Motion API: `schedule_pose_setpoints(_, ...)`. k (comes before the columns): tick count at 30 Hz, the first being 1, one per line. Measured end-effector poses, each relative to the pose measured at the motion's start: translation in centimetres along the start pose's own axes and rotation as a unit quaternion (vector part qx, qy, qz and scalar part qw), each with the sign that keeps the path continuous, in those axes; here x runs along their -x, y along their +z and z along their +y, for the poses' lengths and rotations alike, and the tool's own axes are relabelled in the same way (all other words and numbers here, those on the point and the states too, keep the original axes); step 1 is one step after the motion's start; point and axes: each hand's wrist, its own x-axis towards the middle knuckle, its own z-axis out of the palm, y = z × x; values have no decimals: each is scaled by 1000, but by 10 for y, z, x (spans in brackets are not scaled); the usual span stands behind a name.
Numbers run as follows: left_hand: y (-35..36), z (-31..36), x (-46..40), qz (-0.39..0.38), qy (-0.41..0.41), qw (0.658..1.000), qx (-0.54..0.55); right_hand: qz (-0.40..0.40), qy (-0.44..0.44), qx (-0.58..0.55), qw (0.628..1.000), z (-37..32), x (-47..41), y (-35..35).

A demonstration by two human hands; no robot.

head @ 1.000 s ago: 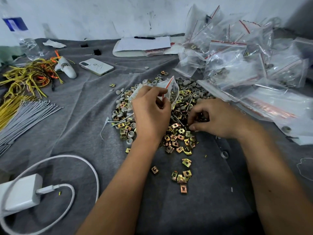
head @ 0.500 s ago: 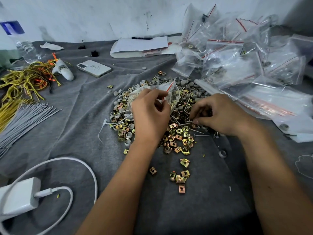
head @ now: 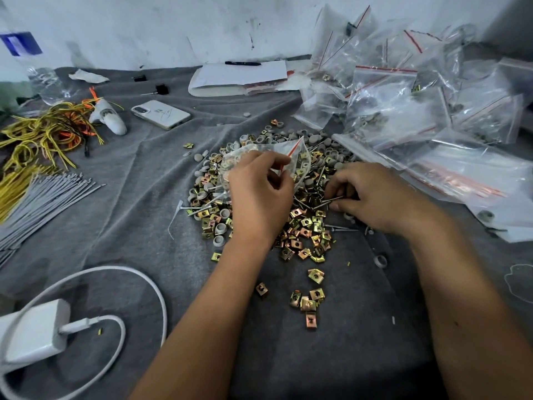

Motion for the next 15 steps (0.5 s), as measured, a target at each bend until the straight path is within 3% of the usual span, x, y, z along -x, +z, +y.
schedule_pose_setpoints(7,1,0,-1,5,8,1000,-2,12,-35,-34,999,-6,2,-1)
schedule_pose_setpoints(12,-1,2,0,12,7,1000,7,-42,-15,42,998,-13,3,-2)
schedule_pose_setpoints(15,-5,6,-4,27,-67,993,95,-58,-7,47,997,-16,3,-2)
